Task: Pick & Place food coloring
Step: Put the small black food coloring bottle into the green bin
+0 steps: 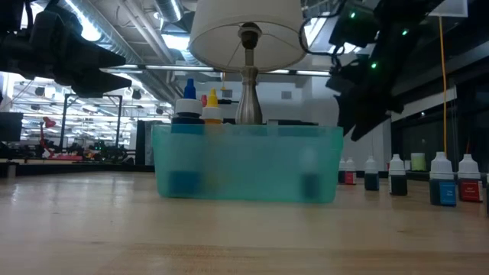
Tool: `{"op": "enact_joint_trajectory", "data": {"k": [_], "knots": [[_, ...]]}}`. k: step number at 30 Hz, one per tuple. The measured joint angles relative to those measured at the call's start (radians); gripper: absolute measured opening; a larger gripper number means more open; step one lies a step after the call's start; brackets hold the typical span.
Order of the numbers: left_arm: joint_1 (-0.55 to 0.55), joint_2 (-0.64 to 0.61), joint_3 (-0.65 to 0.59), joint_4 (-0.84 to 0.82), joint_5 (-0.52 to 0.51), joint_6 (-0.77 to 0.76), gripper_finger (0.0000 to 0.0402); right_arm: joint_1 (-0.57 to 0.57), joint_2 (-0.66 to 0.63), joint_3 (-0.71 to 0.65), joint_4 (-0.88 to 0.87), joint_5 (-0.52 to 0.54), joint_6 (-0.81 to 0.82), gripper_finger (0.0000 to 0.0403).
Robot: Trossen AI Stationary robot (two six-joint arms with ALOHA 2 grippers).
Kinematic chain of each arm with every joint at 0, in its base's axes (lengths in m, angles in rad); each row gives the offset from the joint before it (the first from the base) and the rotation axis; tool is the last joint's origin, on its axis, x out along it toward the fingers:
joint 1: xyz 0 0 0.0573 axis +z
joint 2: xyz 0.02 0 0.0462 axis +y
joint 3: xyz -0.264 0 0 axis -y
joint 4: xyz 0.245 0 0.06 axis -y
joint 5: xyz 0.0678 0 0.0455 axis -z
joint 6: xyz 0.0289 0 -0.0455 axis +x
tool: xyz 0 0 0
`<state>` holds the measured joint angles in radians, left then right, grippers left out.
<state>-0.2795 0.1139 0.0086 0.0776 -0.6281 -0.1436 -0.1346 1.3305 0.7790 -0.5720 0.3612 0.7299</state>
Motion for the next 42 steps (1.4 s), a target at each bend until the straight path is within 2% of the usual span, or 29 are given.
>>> {"op": "enact_joint_trajectory", "data": {"k": [11, 28, 42], "knots": [[0.000, 0.000, 0.000, 0.000, 0.000, 0.000, 0.0400, -0.157, 0.075, -0.001, 0.048, -0.097, -0.082, 0.0236], [0.000, 0.000, 0.000, 0.000, 0.000, 0.000, 0.0400, -0.185, 0.210, -0.001, 0.113, -0.147, -0.159, 0.0234], [0.000, 0.000, 0.000, 0.000, 0.000, 0.000, 0.0400, -0.185, 0.214, -0.001, 0.129, -0.133, -0.185, 0.0135]]}}
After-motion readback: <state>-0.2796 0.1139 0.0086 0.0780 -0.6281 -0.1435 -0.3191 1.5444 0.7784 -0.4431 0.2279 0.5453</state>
